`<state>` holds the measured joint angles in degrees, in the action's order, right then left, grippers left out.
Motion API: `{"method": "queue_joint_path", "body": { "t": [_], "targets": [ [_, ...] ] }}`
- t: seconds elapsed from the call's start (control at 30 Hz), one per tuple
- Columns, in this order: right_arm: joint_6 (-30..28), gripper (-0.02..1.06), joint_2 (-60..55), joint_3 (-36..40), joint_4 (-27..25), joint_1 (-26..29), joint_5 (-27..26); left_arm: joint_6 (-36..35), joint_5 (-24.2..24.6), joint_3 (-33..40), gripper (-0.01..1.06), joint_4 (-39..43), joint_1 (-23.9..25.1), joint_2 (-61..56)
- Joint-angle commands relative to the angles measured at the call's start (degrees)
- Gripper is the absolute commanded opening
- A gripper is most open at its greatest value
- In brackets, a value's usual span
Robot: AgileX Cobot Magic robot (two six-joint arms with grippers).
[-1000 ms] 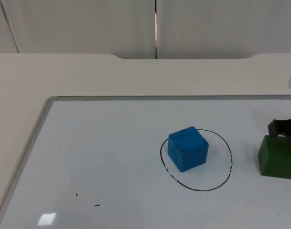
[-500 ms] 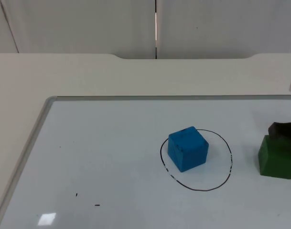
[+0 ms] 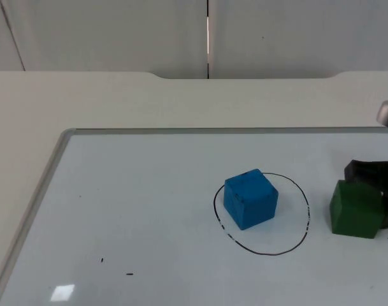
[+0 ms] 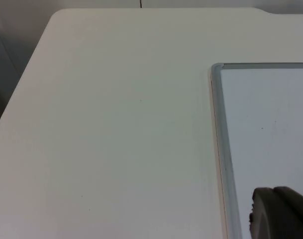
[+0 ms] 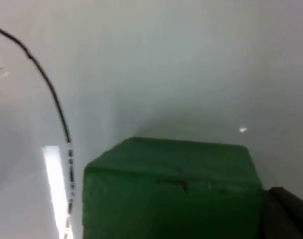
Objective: Push the two cubes into the marked area.
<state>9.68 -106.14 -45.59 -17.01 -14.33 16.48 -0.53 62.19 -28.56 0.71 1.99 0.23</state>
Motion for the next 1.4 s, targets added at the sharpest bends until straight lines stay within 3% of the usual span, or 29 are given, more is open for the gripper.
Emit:
{"method": "queue_joint_path", "body": {
  "t": [0.0,0.3,0.8,1.37],
  "targets": [
    [-0.1,0.0,0.0,-0.2,-0.5,-1.0,-1.3,0.1,-0.5,0.3,0.0,-0.7,-0.3,-0.2],
    [-0.1,0.0,0.0,-0.2,-4.3,-2.4,-3.3,0.1,-0.5,0.3,0.0,-0.7,-0.3,-0.2],
    [-0.2,0.0,0.0,-0.2,-4.2,-3.0,-0.9,0.1,-0.5,0.3,0.0,-0.7,-0.3,-0.2],
    [-0.4,0.0,0.0,-0.2,-6.3,-4.2,-2.6,0.1,-0.5,0.3,0.0,-0.7,-0.3,-0.2]
  ]
}}
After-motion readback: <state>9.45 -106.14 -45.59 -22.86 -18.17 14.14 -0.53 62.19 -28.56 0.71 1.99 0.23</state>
